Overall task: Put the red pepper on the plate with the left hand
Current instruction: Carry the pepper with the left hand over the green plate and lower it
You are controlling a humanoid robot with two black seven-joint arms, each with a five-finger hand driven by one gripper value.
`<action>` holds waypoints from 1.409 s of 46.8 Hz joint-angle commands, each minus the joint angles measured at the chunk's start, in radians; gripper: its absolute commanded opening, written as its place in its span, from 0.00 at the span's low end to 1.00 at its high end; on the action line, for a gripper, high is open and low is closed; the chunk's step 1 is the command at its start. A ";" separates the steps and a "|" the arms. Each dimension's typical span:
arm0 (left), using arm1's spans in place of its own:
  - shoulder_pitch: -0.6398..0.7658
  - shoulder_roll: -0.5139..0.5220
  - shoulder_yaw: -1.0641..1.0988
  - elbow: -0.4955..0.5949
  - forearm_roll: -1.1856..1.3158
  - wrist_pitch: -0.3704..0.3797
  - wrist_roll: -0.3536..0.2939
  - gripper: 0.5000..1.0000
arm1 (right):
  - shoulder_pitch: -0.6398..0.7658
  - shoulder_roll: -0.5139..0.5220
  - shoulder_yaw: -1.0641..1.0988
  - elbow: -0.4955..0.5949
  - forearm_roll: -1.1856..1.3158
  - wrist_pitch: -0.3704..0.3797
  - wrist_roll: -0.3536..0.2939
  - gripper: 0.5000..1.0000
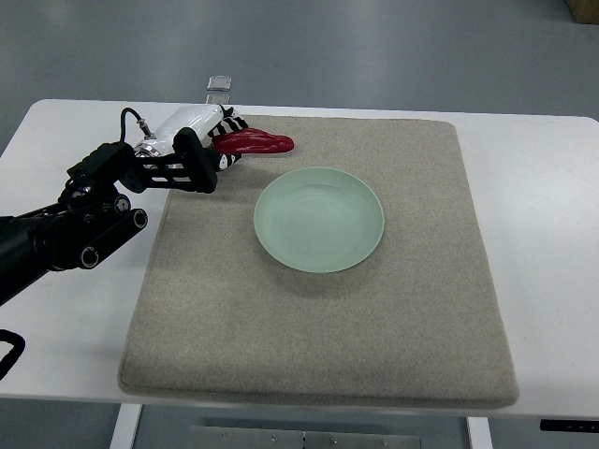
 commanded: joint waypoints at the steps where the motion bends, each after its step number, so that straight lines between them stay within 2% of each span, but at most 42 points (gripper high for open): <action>1: -0.002 0.002 0.000 -0.024 0.005 -0.001 -0.002 0.00 | 0.000 0.000 0.000 0.000 0.000 0.000 0.000 0.86; 20: -0.023 0.020 0.014 -0.204 0.078 -0.017 -0.074 0.00 | 0.000 0.000 0.000 0.000 0.000 0.000 0.000 0.86; 26: -0.020 0.022 0.014 -0.240 0.112 -0.057 -0.084 0.00 | 0.000 0.000 0.000 0.000 0.000 0.000 0.000 0.86; 38: -0.019 0.020 0.025 -0.260 0.143 -0.104 -0.123 0.00 | 0.000 0.000 0.000 0.000 0.000 0.000 0.000 0.86; 55: -0.020 0.020 0.081 -0.274 0.147 -0.109 -0.173 0.00 | 0.000 0.000 0.000 0.000 0.000 0.000 0.000 0.86; 66: -0.022 0.019 0.103 -0.279 0.149 -0.110 -0.181 0.00 | 0.000 0.000 0.000 0.000 0.000 0.000 0.000 0.86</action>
